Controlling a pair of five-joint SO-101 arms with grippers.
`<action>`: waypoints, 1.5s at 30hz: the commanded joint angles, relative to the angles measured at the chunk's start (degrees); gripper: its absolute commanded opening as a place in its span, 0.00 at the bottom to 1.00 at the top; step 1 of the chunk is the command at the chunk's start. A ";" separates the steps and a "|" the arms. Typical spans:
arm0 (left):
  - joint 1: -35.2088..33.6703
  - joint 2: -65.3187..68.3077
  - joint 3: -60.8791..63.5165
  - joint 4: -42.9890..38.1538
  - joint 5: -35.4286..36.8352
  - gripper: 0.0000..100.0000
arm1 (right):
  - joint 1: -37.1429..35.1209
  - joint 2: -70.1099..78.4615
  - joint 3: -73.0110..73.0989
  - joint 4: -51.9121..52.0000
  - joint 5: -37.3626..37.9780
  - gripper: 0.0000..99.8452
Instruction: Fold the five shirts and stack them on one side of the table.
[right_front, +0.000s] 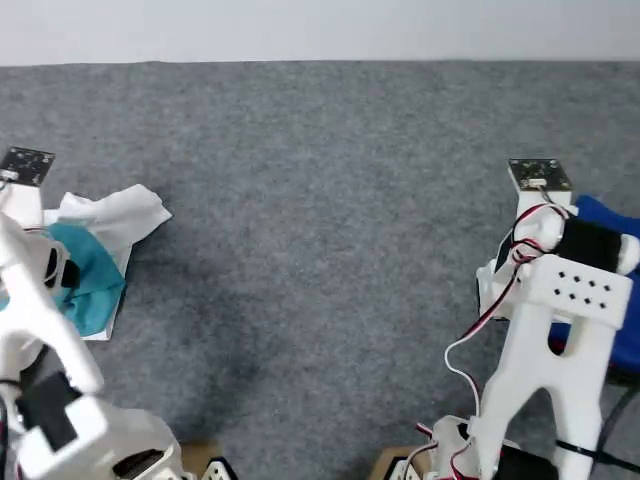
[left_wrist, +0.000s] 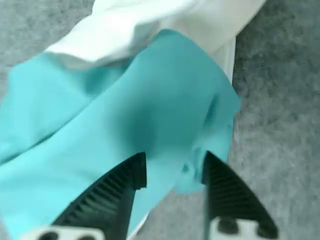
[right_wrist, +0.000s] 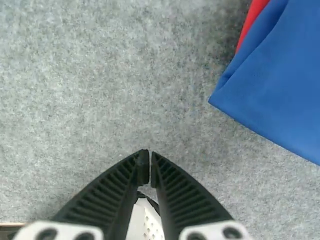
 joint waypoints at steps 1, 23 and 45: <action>1.67 1.49 -2.59 -3.25 1.76 0.04 | 0.48 -2.24 -0.18 2.42 -0.44 0.01; 4.31 -26.99 -23.34 -1.85 22.77 0.00 | 0.48 -2.33 -0.44 2.42 -0.53 0.01; 53.01 -18.55 -38.55 1.32 24.88 0.00 | 0.48 -2.33 -0.26 2.42 -0.44 0.01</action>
